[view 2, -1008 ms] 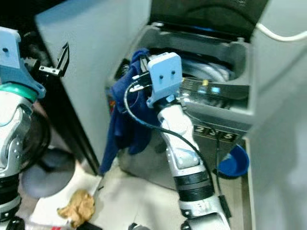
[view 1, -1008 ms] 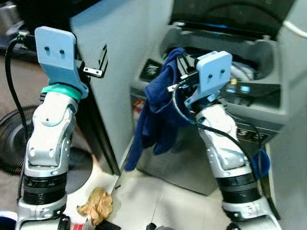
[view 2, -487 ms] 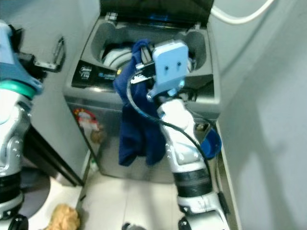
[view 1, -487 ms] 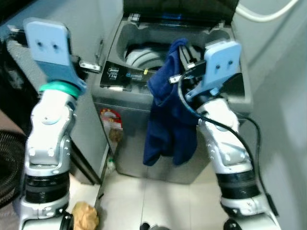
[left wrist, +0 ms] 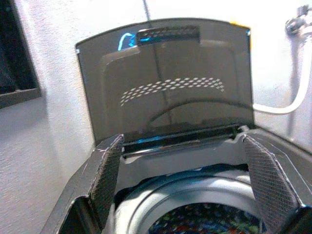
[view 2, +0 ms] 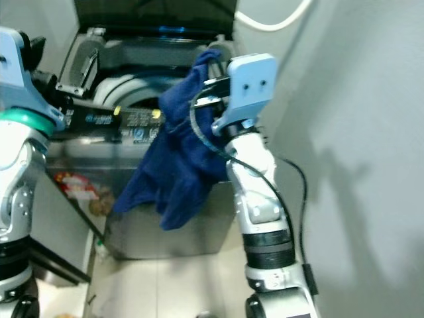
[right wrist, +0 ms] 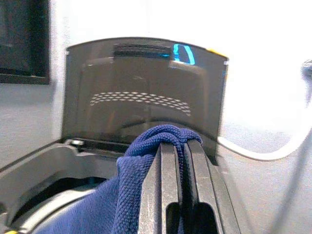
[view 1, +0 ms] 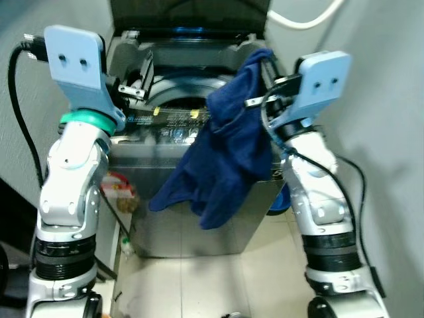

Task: Clothes washing

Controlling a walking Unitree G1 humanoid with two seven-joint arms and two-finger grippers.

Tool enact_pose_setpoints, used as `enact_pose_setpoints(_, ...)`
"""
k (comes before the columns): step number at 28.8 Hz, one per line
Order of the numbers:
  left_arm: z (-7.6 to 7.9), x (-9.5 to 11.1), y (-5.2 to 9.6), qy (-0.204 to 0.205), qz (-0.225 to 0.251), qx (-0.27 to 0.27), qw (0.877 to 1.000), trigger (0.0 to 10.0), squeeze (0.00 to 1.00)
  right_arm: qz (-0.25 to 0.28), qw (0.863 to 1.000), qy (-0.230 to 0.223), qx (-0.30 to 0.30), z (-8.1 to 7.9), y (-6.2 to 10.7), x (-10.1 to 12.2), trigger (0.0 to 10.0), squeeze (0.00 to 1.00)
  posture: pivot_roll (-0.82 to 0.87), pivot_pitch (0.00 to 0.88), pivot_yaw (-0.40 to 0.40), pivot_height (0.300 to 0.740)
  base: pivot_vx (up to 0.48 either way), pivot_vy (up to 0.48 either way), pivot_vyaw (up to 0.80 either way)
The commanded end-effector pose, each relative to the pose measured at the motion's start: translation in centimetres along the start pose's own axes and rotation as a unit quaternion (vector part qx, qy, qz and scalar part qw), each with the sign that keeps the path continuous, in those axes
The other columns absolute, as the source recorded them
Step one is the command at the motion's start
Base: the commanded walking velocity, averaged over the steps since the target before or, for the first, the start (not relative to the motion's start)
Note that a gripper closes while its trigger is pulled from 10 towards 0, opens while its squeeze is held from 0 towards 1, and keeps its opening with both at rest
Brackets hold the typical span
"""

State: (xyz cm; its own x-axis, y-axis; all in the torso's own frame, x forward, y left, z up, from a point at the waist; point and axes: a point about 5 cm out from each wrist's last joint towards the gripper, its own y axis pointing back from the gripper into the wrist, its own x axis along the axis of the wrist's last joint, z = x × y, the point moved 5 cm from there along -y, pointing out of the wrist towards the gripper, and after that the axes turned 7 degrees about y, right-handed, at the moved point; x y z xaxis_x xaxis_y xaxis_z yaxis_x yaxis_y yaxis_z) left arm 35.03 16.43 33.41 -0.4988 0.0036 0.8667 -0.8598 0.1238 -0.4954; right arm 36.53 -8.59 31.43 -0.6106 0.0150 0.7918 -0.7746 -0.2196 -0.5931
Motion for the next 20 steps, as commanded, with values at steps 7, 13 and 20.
enact_pose_setpoints(7,-0.81,0.24,-0.01,-0.025,0.011,0.025,0.999,10.0,0.00,0.012,1.000,-0.012,-0.008,-0.06,-0.26,0.46,10.0,0.00,0.06,0.000,0.036,0.740,0.297,0.000,0.00)
enact_pose_setpoints(13,-0.74,0.24,-0.02,-0.027,0.010,0.025,0.999,10.0,0.00,0.012,1.000,-0.015,-0.004,-0.26,-0.23,0.45,10.0,0.00,0.06,0.000,0.035,0.740,0.472,0.000,0.00)
enact_pose_setpoints(20,-0.63,0.24,-0.01,-0.029,0.010,0.023,0.999,10.0,0.00,0.012,1.000,-0.015,-0.003,-0.33,-0.25,0.44,10.0,0.00,0.06,0.000,0.034,0.740,0.472,0.000,0.00)
